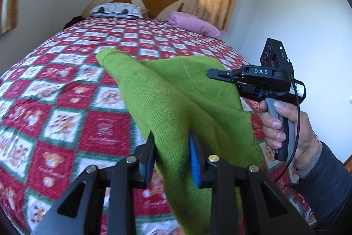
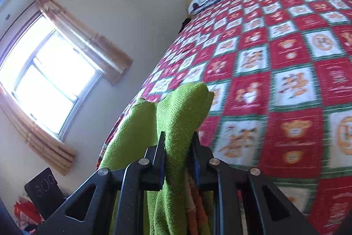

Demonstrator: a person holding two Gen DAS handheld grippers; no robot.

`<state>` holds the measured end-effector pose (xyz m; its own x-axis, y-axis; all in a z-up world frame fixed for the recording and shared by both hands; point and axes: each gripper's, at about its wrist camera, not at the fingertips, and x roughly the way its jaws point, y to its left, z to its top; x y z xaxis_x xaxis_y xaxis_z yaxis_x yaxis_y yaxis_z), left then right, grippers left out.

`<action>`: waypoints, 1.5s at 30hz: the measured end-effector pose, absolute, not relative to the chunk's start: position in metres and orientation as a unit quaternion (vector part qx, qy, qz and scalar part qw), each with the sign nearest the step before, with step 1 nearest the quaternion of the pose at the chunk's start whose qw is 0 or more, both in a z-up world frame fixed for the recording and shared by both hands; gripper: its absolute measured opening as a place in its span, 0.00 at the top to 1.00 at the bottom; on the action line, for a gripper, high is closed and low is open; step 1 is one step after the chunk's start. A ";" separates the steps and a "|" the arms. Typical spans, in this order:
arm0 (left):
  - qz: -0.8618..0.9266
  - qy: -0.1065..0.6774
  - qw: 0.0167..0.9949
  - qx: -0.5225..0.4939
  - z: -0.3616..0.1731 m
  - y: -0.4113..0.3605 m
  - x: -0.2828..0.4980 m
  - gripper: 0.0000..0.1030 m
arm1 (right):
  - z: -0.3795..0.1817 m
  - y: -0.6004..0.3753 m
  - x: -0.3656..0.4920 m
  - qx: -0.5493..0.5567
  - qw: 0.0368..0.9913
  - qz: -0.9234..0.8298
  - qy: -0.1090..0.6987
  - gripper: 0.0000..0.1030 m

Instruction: Fold small clothes

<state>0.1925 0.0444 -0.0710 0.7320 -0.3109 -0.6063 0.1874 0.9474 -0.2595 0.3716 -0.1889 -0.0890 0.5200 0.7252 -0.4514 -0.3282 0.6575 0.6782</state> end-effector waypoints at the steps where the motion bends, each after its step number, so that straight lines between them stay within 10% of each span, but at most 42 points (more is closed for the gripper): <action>1: -0.130 0.340 0.927 -0.093 -0.072 0.051 0.189 0.72 | -0.088 -0.179 0.372 0.262 0.829 0.322 0.375 0.81; 45: -0.011 0.345 0.927 -0.144 -0.119 0.205 0.128 0.72 | -0.122 0.051 0.400 0.189 0.773 0.405 0.451 0.81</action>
